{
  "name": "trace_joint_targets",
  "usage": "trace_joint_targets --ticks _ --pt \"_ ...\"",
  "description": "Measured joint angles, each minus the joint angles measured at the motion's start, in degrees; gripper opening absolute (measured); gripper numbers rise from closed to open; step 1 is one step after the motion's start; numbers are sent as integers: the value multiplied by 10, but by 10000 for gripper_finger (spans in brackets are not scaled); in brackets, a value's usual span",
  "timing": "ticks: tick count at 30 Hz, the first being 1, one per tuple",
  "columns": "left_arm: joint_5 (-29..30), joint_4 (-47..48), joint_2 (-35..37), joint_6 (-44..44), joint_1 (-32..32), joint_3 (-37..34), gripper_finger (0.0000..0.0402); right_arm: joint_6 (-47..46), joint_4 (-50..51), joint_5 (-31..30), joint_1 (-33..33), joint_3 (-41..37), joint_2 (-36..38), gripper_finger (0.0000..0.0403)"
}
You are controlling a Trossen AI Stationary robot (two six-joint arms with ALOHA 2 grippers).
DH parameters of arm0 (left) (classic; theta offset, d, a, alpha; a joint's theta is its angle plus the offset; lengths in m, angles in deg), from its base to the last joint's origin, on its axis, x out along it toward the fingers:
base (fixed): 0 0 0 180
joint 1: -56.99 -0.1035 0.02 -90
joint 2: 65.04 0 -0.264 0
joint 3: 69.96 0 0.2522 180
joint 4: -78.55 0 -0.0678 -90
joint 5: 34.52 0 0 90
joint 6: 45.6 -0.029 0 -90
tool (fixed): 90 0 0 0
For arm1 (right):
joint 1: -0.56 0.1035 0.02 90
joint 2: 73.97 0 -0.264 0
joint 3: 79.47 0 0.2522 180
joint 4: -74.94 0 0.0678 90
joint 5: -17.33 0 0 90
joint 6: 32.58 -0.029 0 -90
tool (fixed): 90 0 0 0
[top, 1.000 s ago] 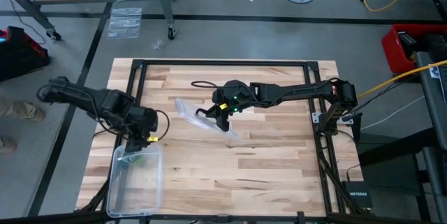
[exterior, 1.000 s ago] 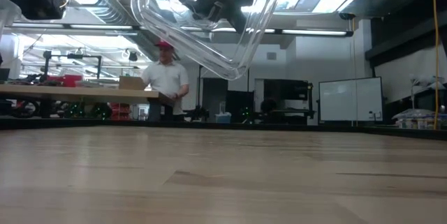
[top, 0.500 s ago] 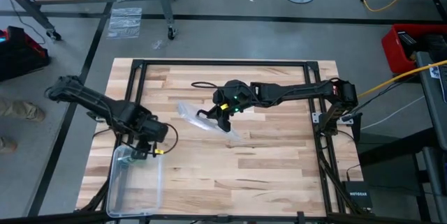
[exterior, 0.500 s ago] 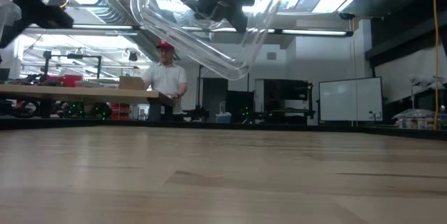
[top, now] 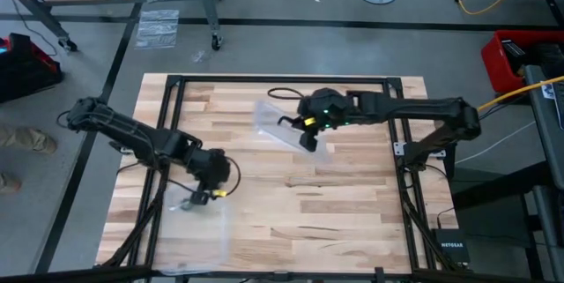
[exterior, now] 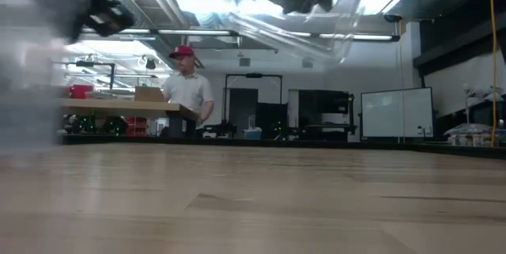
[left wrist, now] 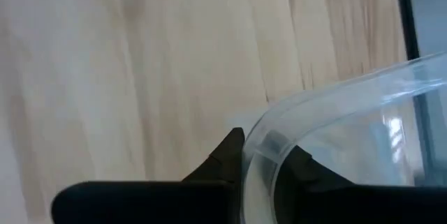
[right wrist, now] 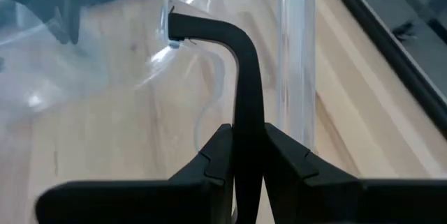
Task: Roll bandage
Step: Put the transparent lid on the transparent bin
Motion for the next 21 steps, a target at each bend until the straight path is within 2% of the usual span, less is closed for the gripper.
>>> trace_joint_targets --ticks 5,11,16,21 --pt "52 -109 0 -4 -49 0 34 -19 55 -36 1 0 38 58" --pt "67 -226 -11 -125 -136 0 27 -21 87 -46 1 0 51 58" --pt "69 -333 -65 -194 -223 2 40 -21 98 -46 1 0 51 58" --pt "67 -425 -138 -209 -300 4 37 -22 107 -46 1 0 51 58"
